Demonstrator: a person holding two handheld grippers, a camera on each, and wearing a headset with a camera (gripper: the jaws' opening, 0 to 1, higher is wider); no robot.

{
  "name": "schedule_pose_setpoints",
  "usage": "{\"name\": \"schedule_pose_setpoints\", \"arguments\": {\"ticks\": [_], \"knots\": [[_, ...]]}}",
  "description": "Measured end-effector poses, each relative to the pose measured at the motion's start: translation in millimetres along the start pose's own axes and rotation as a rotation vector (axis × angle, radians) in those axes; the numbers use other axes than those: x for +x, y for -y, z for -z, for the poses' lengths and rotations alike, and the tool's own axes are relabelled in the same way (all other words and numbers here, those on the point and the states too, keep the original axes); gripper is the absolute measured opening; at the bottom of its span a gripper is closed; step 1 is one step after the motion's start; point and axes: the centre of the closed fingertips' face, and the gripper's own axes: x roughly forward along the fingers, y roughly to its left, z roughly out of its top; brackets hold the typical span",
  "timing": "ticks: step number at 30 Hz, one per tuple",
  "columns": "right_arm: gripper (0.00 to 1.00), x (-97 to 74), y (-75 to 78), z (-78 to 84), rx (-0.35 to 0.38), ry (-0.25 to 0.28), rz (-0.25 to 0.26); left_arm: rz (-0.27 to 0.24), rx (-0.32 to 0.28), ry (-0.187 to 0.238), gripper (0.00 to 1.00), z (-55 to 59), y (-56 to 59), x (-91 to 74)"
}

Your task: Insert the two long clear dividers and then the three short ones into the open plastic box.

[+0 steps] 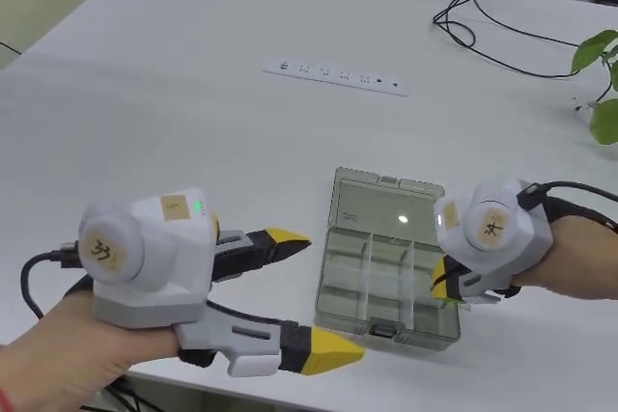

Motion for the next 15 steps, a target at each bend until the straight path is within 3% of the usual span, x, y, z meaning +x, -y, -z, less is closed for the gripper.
{"name": "schedule_pose_setpoints", "arguments": {"ticks": [8,15], "knots": [[0.05,-2.0,0.4,0.8,0.005,0.001,0.014,0.002,0.002,-0.007,0.78,0.2,1.6,-0.8],[0.10,-21.5,1.2,0.3,0.045,0.046,0.042,-0.001,0.007,-0.013,0.80,1.8,0.9,-2.1]]}}
